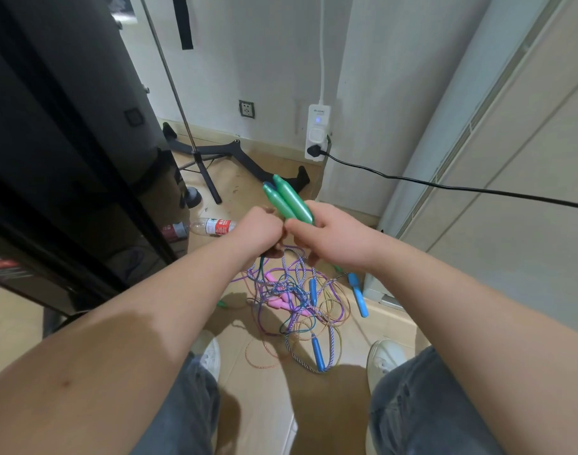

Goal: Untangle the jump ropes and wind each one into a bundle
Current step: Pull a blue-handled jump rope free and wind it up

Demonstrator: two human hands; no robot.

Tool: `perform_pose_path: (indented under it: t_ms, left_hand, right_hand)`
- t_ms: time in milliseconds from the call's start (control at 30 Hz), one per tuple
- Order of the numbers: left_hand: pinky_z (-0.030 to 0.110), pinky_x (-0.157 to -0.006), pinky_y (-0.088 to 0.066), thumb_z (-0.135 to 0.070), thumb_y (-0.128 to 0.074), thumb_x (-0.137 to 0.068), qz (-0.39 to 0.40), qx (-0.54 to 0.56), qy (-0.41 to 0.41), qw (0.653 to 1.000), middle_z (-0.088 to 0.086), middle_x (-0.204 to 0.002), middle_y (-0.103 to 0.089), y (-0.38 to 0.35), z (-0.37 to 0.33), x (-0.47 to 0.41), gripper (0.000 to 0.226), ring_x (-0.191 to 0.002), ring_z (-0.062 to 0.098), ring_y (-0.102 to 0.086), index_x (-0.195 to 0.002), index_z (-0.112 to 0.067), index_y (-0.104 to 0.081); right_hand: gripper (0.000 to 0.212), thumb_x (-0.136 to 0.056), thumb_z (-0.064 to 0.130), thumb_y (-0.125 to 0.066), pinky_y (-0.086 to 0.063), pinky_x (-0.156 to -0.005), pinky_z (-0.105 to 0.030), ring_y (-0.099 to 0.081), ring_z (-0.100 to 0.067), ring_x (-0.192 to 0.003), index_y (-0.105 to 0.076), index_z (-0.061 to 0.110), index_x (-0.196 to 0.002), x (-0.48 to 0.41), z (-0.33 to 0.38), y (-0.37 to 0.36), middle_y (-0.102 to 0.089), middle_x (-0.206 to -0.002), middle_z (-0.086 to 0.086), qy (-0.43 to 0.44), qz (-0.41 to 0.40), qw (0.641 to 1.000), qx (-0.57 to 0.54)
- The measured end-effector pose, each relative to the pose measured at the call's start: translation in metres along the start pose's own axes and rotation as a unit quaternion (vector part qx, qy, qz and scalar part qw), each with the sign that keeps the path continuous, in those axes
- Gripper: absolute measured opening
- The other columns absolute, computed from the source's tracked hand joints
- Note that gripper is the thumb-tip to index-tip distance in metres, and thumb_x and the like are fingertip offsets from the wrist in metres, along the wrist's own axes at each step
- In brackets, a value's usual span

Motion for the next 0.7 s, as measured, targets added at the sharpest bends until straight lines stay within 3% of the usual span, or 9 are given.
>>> perform_pose_path:
  t_ms: [100, 233, 333, 433, 533, 600, 700]
  left_hand:
    - [0.021, -0.043, -0.041, -0.013, -0.034, -0.101, 0.015, -0.045, 0.006, 0.999, 0.002, -0.058, -0.047, -0.003, 0.002, 0.006, 0.027, -0.043, 0.014, -0.036, -0.083, -0.010, -0.055]
    - [0.023, -0.051, -0.037, -0.016, -0.039, -0.096, 0.006, -0.209, -0.042, 0.977, -0.004, -0.044, -0.053, -0.008, 0.001, 0.012, 0.035, -0.043, 0.021, -0.043, -0.065, -0.011, -0.056]
    - [0.025, -0.053, -0.037, -0.021, -0.040, -0.094, 0.034, -0.271, -0.100, 0.957, -0.004, -0.050, -0.053, -0.015, -0.009, 0.020, 0.036, -0.048, 0.019, -0.046, -0.062, -0.015, -0.055]
    - [0.026, -0.051, -0.034, -0.027, -0.044, -0.091, 0.067, -0.292, -0.161, 0.940, -0.003, -0.052, -0.053, -0.014, -0.020, 0.028, 0.035, -0.049, 0.017, -0.042, -0.062, -0.015, -0.057]
    - [0.031, -0.054, -0.038, -0.036, -0.049, -0.094, 0.092, -0.391, -0.268, 0.876, 0.008, -0.058, -0.052, -0.008, -0.027, 0.037, 0.039, -0.052, 0.015, -0.039, -0.068, -0.008, -0.059]
    - [0.028, -0.054, -0.039, -0.040, -0.055, -0.095, 0.103, -0.418, -0.321, 0.843, 0.005, -0.057, -0.054, 0.001, -0.030, 0.040, 0.041, -0.050, 0.010, -0.041, -0.065, -0.013, -0.059]
    - [0.022, -0.049, -0.035, -0.046, -0.061, -0.094, 0.106, -0.380, -0.320, 0.861, -0.002, -0.054, -0.054, 0.015, -0.029, 0.033, 0.038, -0.049, 0.008, -0.041, -0.065, -0.021, -0.064]
  right_hand:
    - [0.025, -0.102, 0.035, -0.048, -0.046, -0.065, -0.038, -0.058, -0.032, -0.076, -0.050, 0.010, -0.099, -0.005, 0.001, 0.005, -0.059, -0.085, -0.008, 0.041, -0.067, 0.965, 0.250]
    - [0.018, -0.101, 0.030, -0.045, -0.041, -0.061, -0.037, -0.050, -0.035, -0.070, -0.040, 0.013, -0.096, -0.010, -0.009, 0.002, -0.050, -0.082, -0.008, 0.013, -0.079, 0.917, 0.391]
    - [0.012, -0.096, 0.017, -0.049, -0.040, -0.060, -0.037, -0.049, -0.033, -0.070, -0.037, 0.014, -0.096, -0.009, -0.018, 0.003, -0.046, -0.080, -0.006, -0.025, -0.063, 0.880, 0.471]
    - [0.015, -0.094, 0.009, -0.050, -0.040, -0.061, -0.037, -0.048, -0.031, -0.072, -0.037, 0.015, -0.098, -0.007, -0.024, 0.003, -0.044, -0.080, -0.004, -0.044, -0.029, 0.849, 0.525]
    - [0.012, -0.097, 0.012, -0.048, -0.047, -0.065, -0.039, -0.053, -0.030, -0.075, -0.038, 0.019, -0.094, -0.002, -0.029, -0.011, -0.047, -0.082, -0.002, 0.012, 0.060, 0.837, 0.544]
    - [0.013, -0.102, 0.024, -0.048, -0.051, -0.073, -0.041, -0.060, -0.029, -0.082, -0.043, 0.018, -0.090, 0.003, -0.032, -0.020, -0.053, -0.086, -0.003, 0.061, 0.124, 0.852, 0.505]
    - [0.016, -0.102, 0.034, -0.051, -0.049, -0.075, -0.039, -0.059, -0.023, -0.084, -0.057, 0.019, -0.102, 0.009, -0.028, -0.021, -0.059, -0.097, 0.000, 0.121, 0.144, 0.877, 0.442]
Point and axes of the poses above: each hand's wrist, its own x-axis away from the middle knuckle, its own y-axis out of the back of the hand, z = x × y, the point moved 5 cm from there along -x, towards the middle knuckle
